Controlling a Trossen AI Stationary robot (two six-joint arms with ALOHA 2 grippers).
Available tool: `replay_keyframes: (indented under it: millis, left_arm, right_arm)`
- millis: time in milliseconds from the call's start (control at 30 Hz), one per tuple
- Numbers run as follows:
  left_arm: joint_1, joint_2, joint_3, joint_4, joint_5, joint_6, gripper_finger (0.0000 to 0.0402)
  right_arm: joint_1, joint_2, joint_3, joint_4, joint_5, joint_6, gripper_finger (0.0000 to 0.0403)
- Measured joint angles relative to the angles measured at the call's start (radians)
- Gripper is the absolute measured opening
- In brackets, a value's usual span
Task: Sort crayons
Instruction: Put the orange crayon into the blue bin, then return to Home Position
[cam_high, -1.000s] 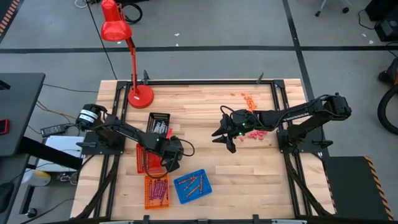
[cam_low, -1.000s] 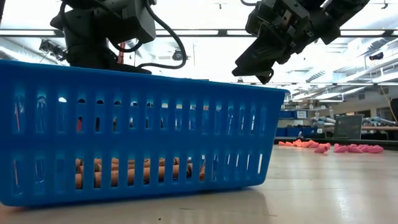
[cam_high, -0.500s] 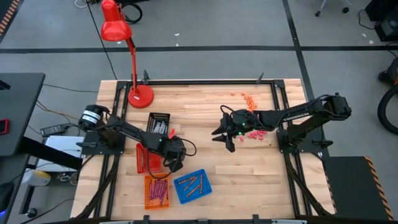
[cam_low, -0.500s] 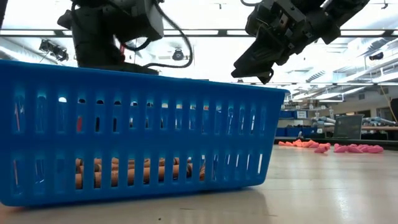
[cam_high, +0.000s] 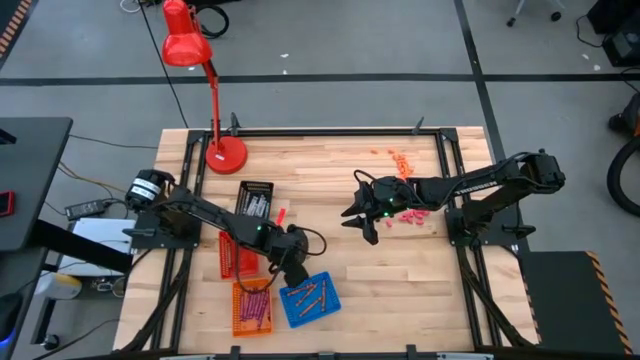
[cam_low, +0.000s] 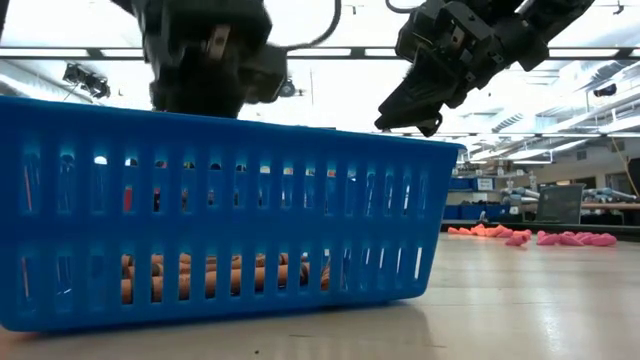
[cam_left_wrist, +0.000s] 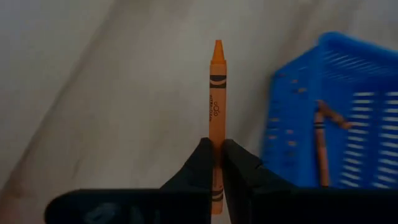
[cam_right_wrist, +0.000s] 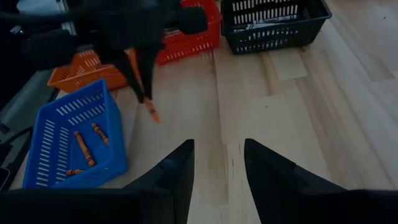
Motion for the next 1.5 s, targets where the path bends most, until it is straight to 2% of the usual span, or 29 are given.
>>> replay_keyframes:
  millis: [100, 367, 633, 967, 1067, 1300, 1400, 1500]
  left_arm:
    - [-0.018, 0.000, 0.036, 0.002, 0.018, -0.013, 0.0020]
    - [-0.076, -0.002, 0.062, 0.218, 0.095, -0.064, 0.0021]
    - [-0.149, 0.017, 0.059, 0.200, 0.072, -0.113, 0.0021]
    - [-0.170, 0.088, 0.058, 0.190, 0.051, -0.141, 0.0025]
    - [-0.174, 0.089, 0.059, 0.183, 0.022, -0.139, 0.0050]
    - [-0.172, 0.089, 0.059, 0.151, -0.009, -0.167, 0.0150]
    - [-0.162, 0.083, 0.060, 0.151, 0.024, -0.218, 0.0168]
    - [-0.144, 0.064, 0.060, 0.173, 0.084, -0.269, 0.0167]
  right_arm:
    - [0.000, 0.000, 0.000, 0.001, 0.000, -0.001, 0.0144]
    - [0.000, 0.000, 0.000, 0.002, 0.000, -0.024, 0.0144]
    - [0.000, 0.000, 0.000, 0.003, -0.009, -0.036, 0.0144]
    - [0.000, 0.000, 0.000, 0.011, -0.010, -0.037, 0.0144]
    - [0.000, 0.000, 0.000, 0.011, -0.010, -0.036, 0.0144]
    - [0.000, 0.000, 0.000, 0.011, -0.010, -0.034, 0.0144]
    - [0.000, 0.000, 0.000, 0.010, -0.010, -0.030, 0.0144]
    - [-0.002, 0.000, 0.000, 0.010, -0.018, 0.010, 0.0144]
